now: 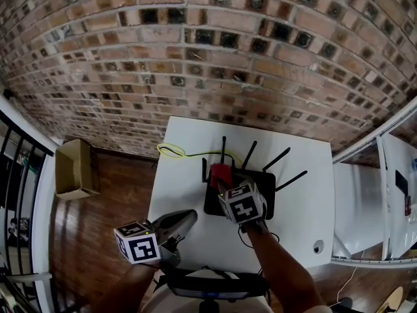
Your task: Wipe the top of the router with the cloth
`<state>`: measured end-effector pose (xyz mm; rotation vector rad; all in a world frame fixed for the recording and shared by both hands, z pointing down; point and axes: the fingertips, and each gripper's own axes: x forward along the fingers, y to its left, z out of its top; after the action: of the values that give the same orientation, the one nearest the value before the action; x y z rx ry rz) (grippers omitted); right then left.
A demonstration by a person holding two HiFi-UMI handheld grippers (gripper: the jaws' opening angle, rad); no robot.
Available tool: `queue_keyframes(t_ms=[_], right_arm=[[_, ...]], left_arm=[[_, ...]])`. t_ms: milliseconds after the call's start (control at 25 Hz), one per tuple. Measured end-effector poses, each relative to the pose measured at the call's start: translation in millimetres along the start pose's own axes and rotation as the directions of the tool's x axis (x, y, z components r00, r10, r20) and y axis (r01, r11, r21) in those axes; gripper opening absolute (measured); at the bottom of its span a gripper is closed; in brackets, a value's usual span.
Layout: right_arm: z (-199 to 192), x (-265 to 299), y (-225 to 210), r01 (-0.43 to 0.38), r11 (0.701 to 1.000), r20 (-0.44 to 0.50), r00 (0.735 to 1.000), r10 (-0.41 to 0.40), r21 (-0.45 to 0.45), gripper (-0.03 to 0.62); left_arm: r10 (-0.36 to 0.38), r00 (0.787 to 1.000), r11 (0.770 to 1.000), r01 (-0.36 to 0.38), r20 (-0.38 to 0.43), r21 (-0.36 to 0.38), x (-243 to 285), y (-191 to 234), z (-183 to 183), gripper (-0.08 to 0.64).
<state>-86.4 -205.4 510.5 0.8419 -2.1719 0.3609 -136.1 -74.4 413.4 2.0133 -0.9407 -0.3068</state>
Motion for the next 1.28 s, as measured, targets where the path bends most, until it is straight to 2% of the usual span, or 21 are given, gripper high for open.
queue_keyframes(t_ms=[160,240,480,720,800,920,1280], right_arm=[[35.4,-26.6,-3.3,0.091,0.985,0.124,0.990,-0.073,-0.146,0.133],[54.1,-39.2,-3.6,0.132,0.973,0.175,0.980,-0.099,-0.191,0.133],[91.6,-57.7,-4.8,0.233,0.939,0.271,0.949,-0.162,-0.252,0.133],[124.9,-66.7,-3.6,0.340,0.892,0.377,0.900,-0.218,-0.296,0.133],[124.7,-63.0,-5.4,0.356,0.885,0.380,0.896,-0.231,-0.299,0.133],[113.7,-48.8,-10.5,0.354,0.887,0.344,0.906,-0.247,-0.297,0.133],[77.9,-13.6,-22.5,0.311,0.915,0.235,0.938,-0.253,-0.257,0.133]], left_arm=[[-0.023,1.000,1.000,0.023,-0.011,-0.004,4.2,-5.4,-1.0,0.032],[-0.026,0.999,1.000,0.026,-0.026,-0.011,5.0,-8.2,-2.4,0.032],[-0.048,0.999,0.999,0.048,-0.011,0.009,3.9,-14.4,3.7,0.032],[-0.041,0.999,0.999,0.041,-0.004,-0.001,-0.5,-9.9,5.7,0.032],[-0.038,0.999,0.999,0.038,-0.002,-0.005,-1.7,-8.6,6.8,0.032],[-0.029,1.000,1.000,0.029,-0.008,-0.009,-3.3,-4.7,6.3,0.032],[-0.025,1.000,1.000,0.025,-0.005,-0.018,-1.6,0.7,10.3,0.032]])
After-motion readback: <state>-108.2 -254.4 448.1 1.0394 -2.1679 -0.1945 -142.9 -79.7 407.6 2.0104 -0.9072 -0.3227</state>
